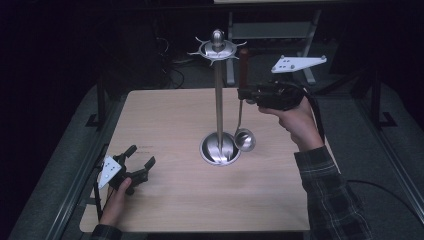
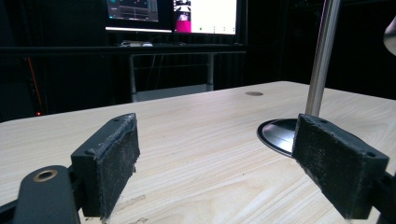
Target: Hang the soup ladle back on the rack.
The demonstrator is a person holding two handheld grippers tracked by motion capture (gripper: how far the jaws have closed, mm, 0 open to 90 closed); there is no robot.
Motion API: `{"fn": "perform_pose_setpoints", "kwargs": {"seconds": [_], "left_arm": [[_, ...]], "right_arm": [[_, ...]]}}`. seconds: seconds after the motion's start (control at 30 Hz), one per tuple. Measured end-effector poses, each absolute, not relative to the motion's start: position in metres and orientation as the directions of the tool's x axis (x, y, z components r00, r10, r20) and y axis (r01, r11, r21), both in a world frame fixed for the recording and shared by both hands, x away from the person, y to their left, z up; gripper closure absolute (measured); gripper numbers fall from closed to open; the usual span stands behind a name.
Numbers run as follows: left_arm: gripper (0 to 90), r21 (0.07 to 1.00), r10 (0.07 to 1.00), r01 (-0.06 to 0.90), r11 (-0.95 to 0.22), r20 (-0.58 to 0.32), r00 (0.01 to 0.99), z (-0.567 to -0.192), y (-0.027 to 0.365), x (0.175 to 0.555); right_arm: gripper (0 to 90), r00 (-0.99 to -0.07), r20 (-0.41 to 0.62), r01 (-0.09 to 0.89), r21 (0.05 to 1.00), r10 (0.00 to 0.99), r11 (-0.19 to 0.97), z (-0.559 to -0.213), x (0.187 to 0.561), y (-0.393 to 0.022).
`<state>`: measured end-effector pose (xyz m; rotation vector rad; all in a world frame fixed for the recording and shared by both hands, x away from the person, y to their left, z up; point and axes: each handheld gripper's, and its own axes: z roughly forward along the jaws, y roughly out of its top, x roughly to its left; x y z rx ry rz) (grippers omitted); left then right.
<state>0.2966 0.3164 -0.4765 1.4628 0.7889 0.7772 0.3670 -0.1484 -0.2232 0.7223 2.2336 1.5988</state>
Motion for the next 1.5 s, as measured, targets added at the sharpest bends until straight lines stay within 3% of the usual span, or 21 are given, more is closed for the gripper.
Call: {"fn": "perform_pose_setpoints", "kwargs": {"seconds": [0.63, 1.5], "left_arm": [[14.4, 1.0, 0.84, 0.022, -0.022, 0.007, 0.542, -0.477, 0.316, 0.297], [14.4, 1.0, 0.843, 0.02, -0.02, 0.006, 0.539, -0.477, 0.316, 0.297]], "right_arm": [[71.5, -0.831, 0.04, 0.231, 0.933, 0.555, 0.278, -0.227, 0.382, -0.141], [44.9, -0.8, 0.068, 0.264, 0.932, 0.596, 0.248, -0.253, 0.367, -0.167]]}}
